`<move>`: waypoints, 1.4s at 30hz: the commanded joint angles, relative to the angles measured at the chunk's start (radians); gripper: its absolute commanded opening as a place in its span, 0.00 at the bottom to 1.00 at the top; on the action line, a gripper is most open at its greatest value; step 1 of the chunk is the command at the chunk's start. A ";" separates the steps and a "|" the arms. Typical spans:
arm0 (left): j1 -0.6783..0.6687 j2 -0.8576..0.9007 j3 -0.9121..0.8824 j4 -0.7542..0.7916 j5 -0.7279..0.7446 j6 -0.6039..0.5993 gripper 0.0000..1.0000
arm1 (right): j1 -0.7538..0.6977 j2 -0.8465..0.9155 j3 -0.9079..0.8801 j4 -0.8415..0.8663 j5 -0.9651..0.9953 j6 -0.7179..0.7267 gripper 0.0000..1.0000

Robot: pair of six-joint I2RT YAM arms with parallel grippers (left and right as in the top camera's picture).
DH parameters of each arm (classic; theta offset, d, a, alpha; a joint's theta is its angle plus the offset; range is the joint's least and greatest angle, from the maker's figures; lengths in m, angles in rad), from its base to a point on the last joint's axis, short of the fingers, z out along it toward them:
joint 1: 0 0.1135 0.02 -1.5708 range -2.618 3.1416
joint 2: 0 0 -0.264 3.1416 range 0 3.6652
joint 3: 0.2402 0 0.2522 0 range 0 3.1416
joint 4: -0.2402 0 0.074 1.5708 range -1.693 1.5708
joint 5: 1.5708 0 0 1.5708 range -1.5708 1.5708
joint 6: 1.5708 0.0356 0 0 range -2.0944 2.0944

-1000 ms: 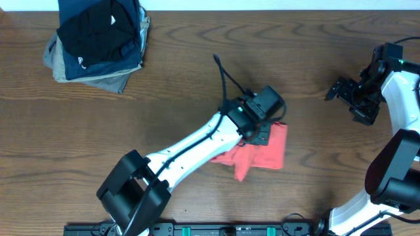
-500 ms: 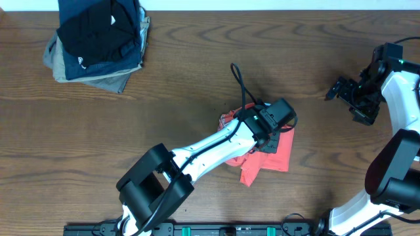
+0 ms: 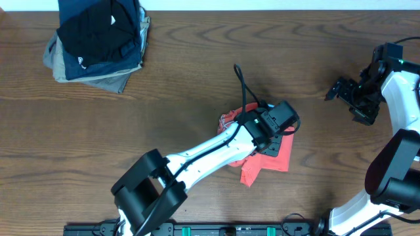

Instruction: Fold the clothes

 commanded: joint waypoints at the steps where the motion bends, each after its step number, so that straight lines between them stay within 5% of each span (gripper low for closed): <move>1: -0.010 -0.030 0.028 -0.010 -0.026 0.023 0.52 | 0.001 -0.010 0.013 -0.001 0.003 -0.015 0.99; 19: -0.112 -0.027 0.027 0.091 -0.023 0.023 0.52 | 0.001 -0.010 0.013 -0.001 0.003 -0.015 0.99; 24: -0.110 -0.056 0.028 0.072 -0.028 0.110 0.52 | 0.001 -0.010 0.013 -0.001 0.003 -0.015 0.99; 29: -0.076 -0.158 0.028 -0.011 -0.148 0.109 0.52 | 0.001 -0.010 0.013 -0.001 0.003 -0.015 0.99; 37: 0.125 -0.266 0.028 -0.240 -0.225 0.120 0.78 | 0.001 -0.010 0.013 -0.001 0.003 -0.015 0.99; 42: 0.278 -0.262 -0.014 -0.315 -0.102 0.167 0.94 | 0.001 -0.010 0.013 0.000 0.003 -0.015 0.99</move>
